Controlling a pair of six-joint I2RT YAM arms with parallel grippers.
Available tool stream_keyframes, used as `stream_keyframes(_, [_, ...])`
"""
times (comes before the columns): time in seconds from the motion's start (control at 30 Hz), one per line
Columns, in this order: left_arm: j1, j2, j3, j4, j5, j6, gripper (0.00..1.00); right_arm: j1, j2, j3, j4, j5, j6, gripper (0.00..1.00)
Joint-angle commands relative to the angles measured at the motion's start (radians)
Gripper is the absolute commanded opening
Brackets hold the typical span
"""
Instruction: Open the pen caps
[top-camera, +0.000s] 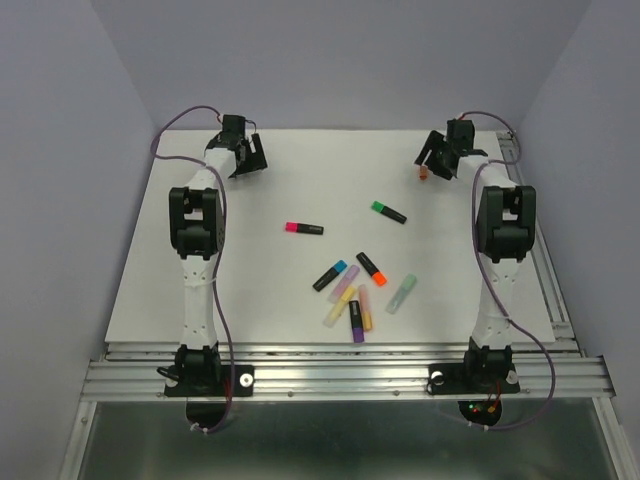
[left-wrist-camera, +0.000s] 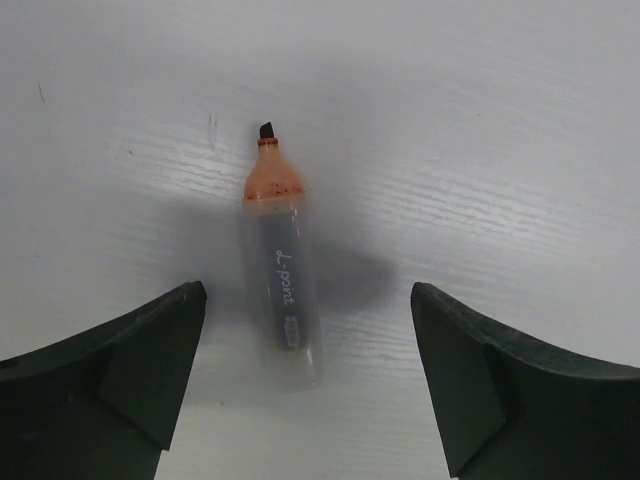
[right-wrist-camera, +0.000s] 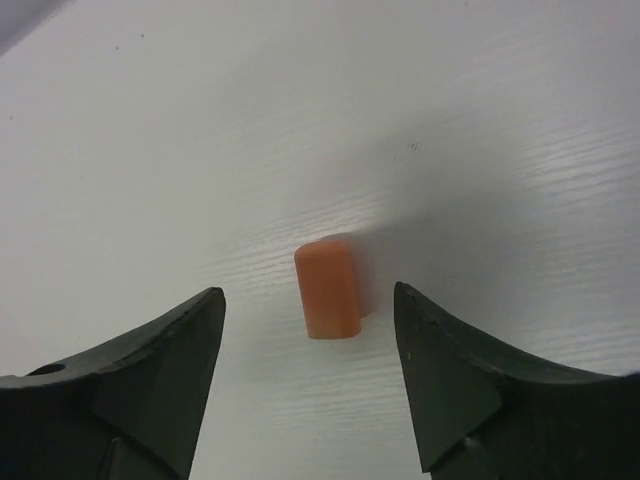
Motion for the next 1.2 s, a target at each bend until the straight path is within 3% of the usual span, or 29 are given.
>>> stream_keyframes(0.0, [-0.017,-0.167,0.003,-0.011,0.025,-0.010,0.99,-0.004,-0.135,-0.011,-0.010,0.024,-0.041,0.75])
stream_keyframes(0.03, [-0.022,-0.214,-0.029,0.005,0.013,-0.010,0.99,-0.004,-0.176,-0.021,-0.003,0.012,-0.045,1.00])
stream_keyframes(0.17, [-0.043,-0.358,-0.181,0.066,-0.021,-0.033,0.99,-0.004,-0.304,-0.112,0.029,-0.033,-0.079,1.00])
stream_keyframes(0.3, [-0.066,-0.524,-0.397,0.104,-0.057,-0.120,0.99,0.029,-0.501,-0.385,0.170,-0.140,-0.166,1.00])
stream_keyframes(0.4, [-0.095,-0.676,-0.612,0.147,-0.099,-0.195,0.99,0.130,-0.610,-0.482,0.230,-0.203,-0.357,1.00])
stream_keyframes(0.47, [-0.127,-0.780,-0.765,0.187,-0.107,-0.247,0.99,0.239,-0.629,-0.502,0.181,-0.217,-0.506,1.00])
stream_keyframes(0.6, [-0.172,-0.920,-0.959,0.209,-0.134,-0.381,0.99,0.377,-0.620,-0.508,0.135,-0.229,-0.642,1.00])
stream_keyframes(0.83, [-0.241,-1.115,-1.201,0.210,-0.142,-0.471,0.99,0.545,-0.476,-0.421,0.089,-0.261,-0.788,1.00])
stream_keyframes(1.0, [-0.241,-1.176,-1.275,0.206,-0.137,-0.513,0.99,0.580,-0.385,-0.343,0.096,-0.341,-0.812,1.00])
stream_keyframes(1.17, [-0.241,-1.224,-1.297,0.157,-0.186,-0.536,0.99,0.678,-0.246,-0.193,0.017,-0.258,-0.887,1.00])
